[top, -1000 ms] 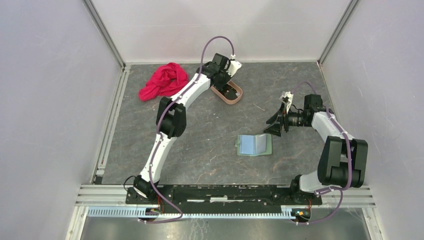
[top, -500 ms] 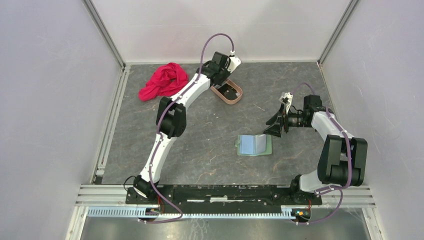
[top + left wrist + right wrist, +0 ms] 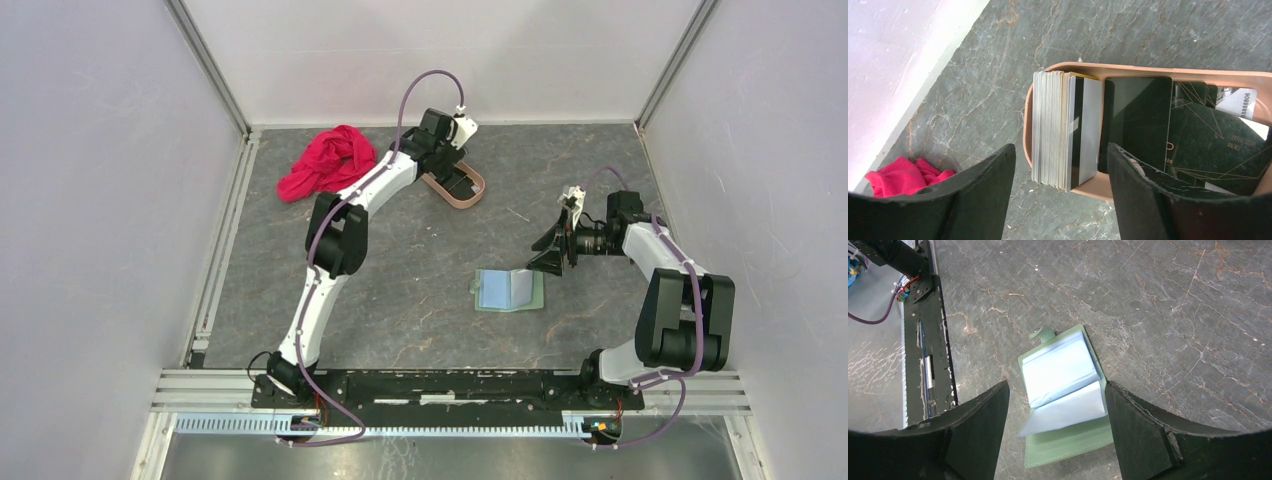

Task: Put the credit cards into the card holder
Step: Place the credit card in the storage box, then move the storage box to the center of the board, then pick up the credit card from the storage box.

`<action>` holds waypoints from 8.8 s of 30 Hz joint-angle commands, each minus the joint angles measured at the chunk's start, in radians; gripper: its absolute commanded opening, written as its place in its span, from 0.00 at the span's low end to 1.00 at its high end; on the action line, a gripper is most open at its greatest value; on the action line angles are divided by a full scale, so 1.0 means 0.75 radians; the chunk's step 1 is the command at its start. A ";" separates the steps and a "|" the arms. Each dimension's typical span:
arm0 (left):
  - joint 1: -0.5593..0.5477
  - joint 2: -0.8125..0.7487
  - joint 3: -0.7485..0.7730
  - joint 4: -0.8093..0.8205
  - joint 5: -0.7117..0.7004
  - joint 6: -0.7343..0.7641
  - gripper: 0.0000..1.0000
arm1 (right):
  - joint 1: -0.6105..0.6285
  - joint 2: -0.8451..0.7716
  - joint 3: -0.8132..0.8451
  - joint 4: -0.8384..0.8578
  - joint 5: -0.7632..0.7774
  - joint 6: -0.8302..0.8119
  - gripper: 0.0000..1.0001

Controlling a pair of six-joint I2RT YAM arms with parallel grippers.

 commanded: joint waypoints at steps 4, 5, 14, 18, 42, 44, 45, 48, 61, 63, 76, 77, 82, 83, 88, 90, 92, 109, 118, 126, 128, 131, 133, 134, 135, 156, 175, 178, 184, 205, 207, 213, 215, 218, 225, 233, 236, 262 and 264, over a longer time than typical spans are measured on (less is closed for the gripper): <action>0.032 -0.114 -0.002 0.123 0.019 0.072 0.93 | -0.004 0.014 0.036 -0.056 -0.061 -0.093 0.77; 0.036 -0.098 0.014 0.120 0.022 0.076 0.94 | -0.004 0.012 0.035 -0.057 -0.063 -0.095 0.77; 0.144 -0.019 0.101 0.091 0.365 -0.117 1.00 | -0.001 0.055 0.052 -0.098 -0.055 -0.144 0.77; 0.169 0.013 0.108 0.092 0.488 -0.167 1.00 | -0.002 0.068 0.056 -0.109 -0.054 -0.155 0.77; 0.217 0.113 0.116 0.129 0.601 -0.311 0.69 | 0.000 0.084 0.068 -0.145 -0.055 -0.191 0.77; 0.217 0.087 0.085 0.130 0.596 -0.312 0.64 | 0.000 0.080 0.069 -0.151 -0.055 -0.196 0.77; 0.216 0.071 0.062 0.131 0.595 -0.311 0.61 | 0.000 0.079 0.069 -0.151 -0.054 -0.196 0.77; 0.215 0.015 -0.017 0.135 0.590 -0.310 0.54 | 0.000 0.074 0.069 -0.153 -0.055 -0.200 0.77; 0.216 -0.517 -0.758 0.280 0.510 -0.491 0.43 | 0.000 0.041 0.065 -0.182 -0.051 -0.235 0.77; 0.213 -0.641 -0.953 0.355 0.493 -0.544 0.44 | 0.000 0.039 0.062 -0.185 -0.053 -0.236 0.77; 0.203 -0.927 -1.340 0.421 0.332 -0.568 0.78 | 0.015 0.037 0.072 -0.218 -0.061 -0.272 0.78; 0.202 -0.934 -1.333 0.420 0.320 -0.564 0.80 | 0.015 0.037 0.073 -0.218 -0.059 -0.272 0.78; 0.203 -0.935 -1.280 0.388 0.286 -0.542 0.84 | 0.016 0.039 0.073 -0.219 -0.057 -0.274 0.78; 0.203 -0.937 -1.270 0.383 0.281 -0.541 0.84 | 0.016 0.039 0.073 -0.219 -0.057 -0.275 0.77; 0.163 -1.010 -1.264 0.359 0.209 -0.531 0.85 | 0.018 0.039 0.073 -0.222 -0.053 -0.276 0.78; 0.119 -1.061 -1.270 0.342 0.145 -0.531 0.90 | 0.017 0.040 0.073 -0.221 -0.053 -0.278 0.78; 0.090 -1.097 -1.265 0.306 0.142 -0.508 0.99 | 0.018 0.038 0.073 -0.222 -0.051 -0.278 0.78; -0.060 -0.953 -1.260 0.251 -0.249 -0.540 0.87 | 0.044 0.031 0.045 -0.124 0.011 -0.197 0.78; -0.042 -0.807 -1.190 0.209 -0.147 -0.492 0.81 | 0.049 0.036 0.044 -0.117 0.017 -0.190 0.78; -0.024 -0.754 -1.169 0.185 -0.158 -0.466 0.76 | 0.048 0.039 0.044 -0.116 0.013 -0.190 0.77; -0.025 -0.750 -1.166 0.183 -0.190 -0.465 0.75 | 0.050 0.041 0.044 -0.117 0.013 -0.190 0.78; -0.023 -0.746 -1.159 0.175 -0.233 -0.466 0.75 | 0.049 0.045 0.044 -0.120 0.007 -0.192 0.78; -0.024 -0.751 -1.159 0.174 -0.251 -0.463 0.75 | 0.049 0.047 0.046 -0.126 0.007 -0.198 0.78; -0.023 -0.755 -1.159 0.175 -0.257 -0.461 0.75 | 0.049 0.045 0.046 -0.128 0.007 -0.198 0.78; -0.023 -0.759 -1.158 0.175 -0.263 -0.457 0.75 | 0.049 0.043 0.046 -0.127 0.006 -0.198 0.78; -0.026 -0.834 -1.120 0.129 -0.252 -0.484 0.64 | 0.050 0.043 0.044 -0.133 0.004 -0.206 0.78; -0.035 -0.870 -1.116 0.120 -0.235 -0.499 0.50 | 0.050 0.043 0.046 -0.137 0.004 -0.212 0.78; -0.034 -0.874 -1.114 0.117 -0.227 -0.501 0.48 | 0.051 0.039 0.044 -0.138 0.005 -0.212 0.78; -0.034 -0.874 -1.110 0.112 -0.218 -0.503 0.38 | 0.051 0.040 0.046 -0.139 0.003 -0.212 0.78; 0.019 -0.887 -1.092 0.084 0.069 -0.562 0.02 | 0.107 0.039 0.056 -0.148 0.013 -0.235 0.78; 0.050 -0.887 -1.085 0.085 0.162 -0.577 0.02 | 0.140 0.049 0.087 -0.162 0.015 -0.245 0.78; 0.128 -0.896 -1.086 0.087 0.372 -0.616 0.02 | 0.203 0.048 0.161 -0.156 0.041 -0.237 0.78; 0.142 -0.921 -1.091 0.094 0.426 -0.626 0.02 | 0.231 0.038 0.185 -0.107 0.084 -0.178 0.78; 0.155 -0.977 -1.105 0.130 0.550 -0.668 0.02 | 0.262 0.013 0.229 -0.028 0.153 -0.074 0.78; 0.219 -1.144 -1.217 0.385 0.990 -0.958 0.02 | 0.312 -0.065 0.373 -0.010 0.111 0.094 0.78; 0.249 -1.294 -1.573 1.360 1.567 -1.698 0.02 | 0.349 -0.283 0.296 0.578 -0.039 0.895 0.78; 0.243 -1.290 -1.676 1.857 1.638 -2.024 0.02 | 0.391 -0.338 0.244 0.850 -0.020 1.292 0.76; 0.111 -1.161 -1.663 2.127 1.666 -2.165 0.02 | 0.647 -0.286 0.150 1.211 0.012 1.683 0.61; 0.116 -1.140 -1.652 2.099 1.681 -2.139 0.02 | 0.650 -0.244 0.159 1.200 0.027 1.661 0.59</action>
